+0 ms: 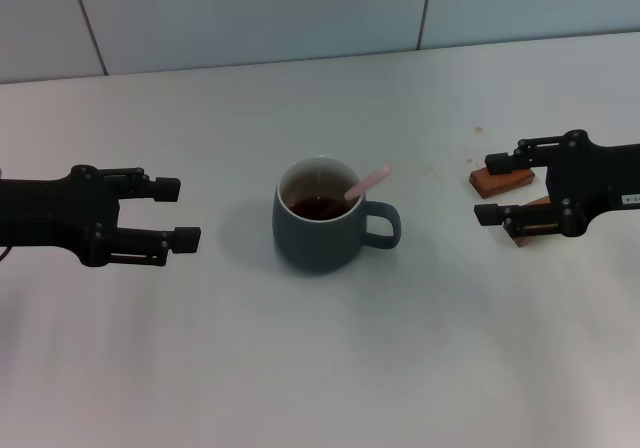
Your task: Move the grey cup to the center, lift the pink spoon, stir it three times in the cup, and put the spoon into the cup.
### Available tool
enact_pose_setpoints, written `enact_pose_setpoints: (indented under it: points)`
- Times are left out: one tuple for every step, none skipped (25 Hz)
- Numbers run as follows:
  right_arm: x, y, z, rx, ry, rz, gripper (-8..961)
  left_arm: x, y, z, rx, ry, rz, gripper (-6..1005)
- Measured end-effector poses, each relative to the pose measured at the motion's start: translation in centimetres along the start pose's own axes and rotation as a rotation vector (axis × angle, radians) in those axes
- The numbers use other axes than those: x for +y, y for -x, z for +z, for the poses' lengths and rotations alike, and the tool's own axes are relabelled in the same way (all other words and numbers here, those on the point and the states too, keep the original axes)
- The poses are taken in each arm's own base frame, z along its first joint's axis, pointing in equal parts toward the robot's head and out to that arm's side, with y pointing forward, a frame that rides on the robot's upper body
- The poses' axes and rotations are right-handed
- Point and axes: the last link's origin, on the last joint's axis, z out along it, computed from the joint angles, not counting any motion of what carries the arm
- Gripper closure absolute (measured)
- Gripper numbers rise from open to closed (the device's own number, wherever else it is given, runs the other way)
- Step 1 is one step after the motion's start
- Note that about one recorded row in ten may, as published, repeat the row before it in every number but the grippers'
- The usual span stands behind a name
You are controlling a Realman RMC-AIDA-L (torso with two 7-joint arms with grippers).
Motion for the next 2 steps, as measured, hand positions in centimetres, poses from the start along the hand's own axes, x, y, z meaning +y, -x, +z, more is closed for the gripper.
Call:
enact_pose_setpoints:
  points:
    - [-0.06,0.05,-0.04,0.002,0.001,0.007,278,0.02,0.01,0.04,0.000,0.001,0.000,185]
    - [-0.13,0.14,-0.05,0.005,0.003,0.016,278,0.03,0.01,0.06,0.001,0.001,-0.001,185]
